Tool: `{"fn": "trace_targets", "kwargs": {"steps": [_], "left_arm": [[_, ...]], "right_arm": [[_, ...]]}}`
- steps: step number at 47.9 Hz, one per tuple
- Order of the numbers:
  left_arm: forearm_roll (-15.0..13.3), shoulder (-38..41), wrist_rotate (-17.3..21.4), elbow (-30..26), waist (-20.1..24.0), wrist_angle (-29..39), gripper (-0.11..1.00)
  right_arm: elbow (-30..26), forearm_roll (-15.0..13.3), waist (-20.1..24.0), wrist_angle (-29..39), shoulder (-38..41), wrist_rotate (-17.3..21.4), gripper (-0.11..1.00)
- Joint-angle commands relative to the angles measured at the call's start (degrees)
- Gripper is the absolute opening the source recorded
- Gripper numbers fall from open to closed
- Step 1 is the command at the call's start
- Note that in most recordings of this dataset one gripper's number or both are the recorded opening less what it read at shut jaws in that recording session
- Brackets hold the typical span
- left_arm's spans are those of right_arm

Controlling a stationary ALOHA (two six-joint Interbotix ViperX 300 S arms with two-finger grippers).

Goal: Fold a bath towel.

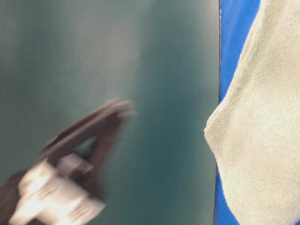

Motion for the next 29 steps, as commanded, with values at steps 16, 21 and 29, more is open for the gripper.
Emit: {"fn": "trace_targets", "kwargs": {"steps": [16, 21, 29], "left_arm": [[-0.1, -27.3, -4.3, 16.7, -1.1, -7.6, 0.86], [-0.2, -34.3, -4.4, 21.3, -1.1, -8.1, 0.86], [-0.2, -43.9, -4.7, 29.0, -1.1, -8.8, 0.86]], "right_arm": [[2.2, -6.9, 0.1, -1.3, -14.3, -0.1, 0.61], [5.4, -8.9, 0.1, -1.4, -19.9, 0.1, 0.61], [11.9, -10.7, -0.4, -2.6, -28.4, 0.8, 0.61]]}}
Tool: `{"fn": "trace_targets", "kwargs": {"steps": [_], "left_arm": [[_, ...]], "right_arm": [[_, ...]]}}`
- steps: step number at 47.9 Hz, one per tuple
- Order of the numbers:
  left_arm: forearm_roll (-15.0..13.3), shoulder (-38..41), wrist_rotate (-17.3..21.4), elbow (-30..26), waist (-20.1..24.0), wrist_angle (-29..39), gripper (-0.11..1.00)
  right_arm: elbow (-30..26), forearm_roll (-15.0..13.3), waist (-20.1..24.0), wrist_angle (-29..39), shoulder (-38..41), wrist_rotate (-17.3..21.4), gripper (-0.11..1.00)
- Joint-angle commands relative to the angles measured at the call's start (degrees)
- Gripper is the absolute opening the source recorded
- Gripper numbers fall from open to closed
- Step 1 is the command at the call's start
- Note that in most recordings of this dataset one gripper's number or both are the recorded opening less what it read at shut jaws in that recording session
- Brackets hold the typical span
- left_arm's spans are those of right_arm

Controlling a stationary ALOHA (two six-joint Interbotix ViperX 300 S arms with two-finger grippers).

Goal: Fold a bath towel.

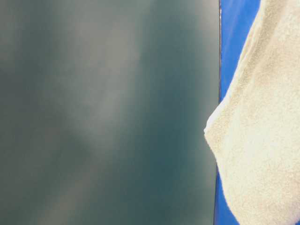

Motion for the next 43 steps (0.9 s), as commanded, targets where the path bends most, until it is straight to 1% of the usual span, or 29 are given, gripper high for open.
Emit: {"fn": "trace_targets", "kwargs": {"steps": [1, 4, 10, 16, 20, 28, 43], "left_arm": [[-0.1, -4.0, -0.4, 3.0, -0.2, -1.0, 0.86], [-0.2, -7.4, -1.0, 6.4, -0.2, -1.6, 0.86], [-0.2, -12.0, -2.3, 11.5, -0.2, -2.7, 0.86], [-0.2, -15.5, -3.1, 16.0, 0.0, -5.0, 0.86], [-0.2, -16.5, -3.5, 17.8, 0.7, -6.2, 0.86], [-0.2, -16.5, -3.5, 18.6, 1.7, -6.4, 0.86], [-0.2, -16.4, -3.6, 18.9, 1.7, -6.3, 0.86]], "right_arm": [[2.4, -0.8, -0.4, -1.5, -4.0, 0.2, 0.61], [4.7, -0.9, -1.0, -2.5, -6.5, 0.7, 0.61], [8.7, -0.8, -2.5, -4.0, -10.1, 1.8, 0.61], [10.7, -0.8, -4.0, -5.5, -9.7, 3.3, 0.61], [11.4, -0.8, -4.4, -6.9, -8.6, 3.6, 0.61], [12.2, -0.8, -4.9, -9.5, -7.2, 3.8, 0.61], [12.5, -0.8, -5.5, -9.5, -7.0, 3.9, 0.61]]}}
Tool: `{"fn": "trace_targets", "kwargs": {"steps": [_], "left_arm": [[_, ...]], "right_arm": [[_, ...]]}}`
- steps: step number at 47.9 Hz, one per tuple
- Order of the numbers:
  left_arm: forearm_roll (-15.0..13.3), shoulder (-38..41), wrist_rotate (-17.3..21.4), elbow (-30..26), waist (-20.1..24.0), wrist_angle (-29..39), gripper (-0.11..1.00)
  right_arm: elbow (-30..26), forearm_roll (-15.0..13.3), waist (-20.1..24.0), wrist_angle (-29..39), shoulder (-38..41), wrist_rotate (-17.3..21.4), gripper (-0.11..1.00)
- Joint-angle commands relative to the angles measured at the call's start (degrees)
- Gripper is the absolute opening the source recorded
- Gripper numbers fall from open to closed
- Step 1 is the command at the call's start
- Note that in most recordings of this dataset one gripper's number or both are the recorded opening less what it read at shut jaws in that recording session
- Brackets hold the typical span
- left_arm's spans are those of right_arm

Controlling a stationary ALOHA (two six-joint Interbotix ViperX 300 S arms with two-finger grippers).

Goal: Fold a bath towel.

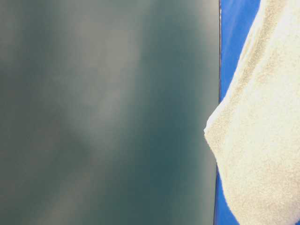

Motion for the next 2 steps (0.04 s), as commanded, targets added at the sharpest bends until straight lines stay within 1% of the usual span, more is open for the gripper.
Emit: {"fn": "trace_targets", "kwargs": {"steps": [1, 2], "left_arm": [[0.0, 0.5, -0.1, -0.6, 0.2, -0.4, 0.86], [-0.1, 0.5, -0.1, -0.6, 0.2, -0.4, 0.86]], "right_arm": [[-0.8, -0.4, -0.1, -0.4, 0.7, 0.1, 0.61], [-0.8, -0.3, -0.1, -0.4, 0.7, 0.1, 0.61]]}}
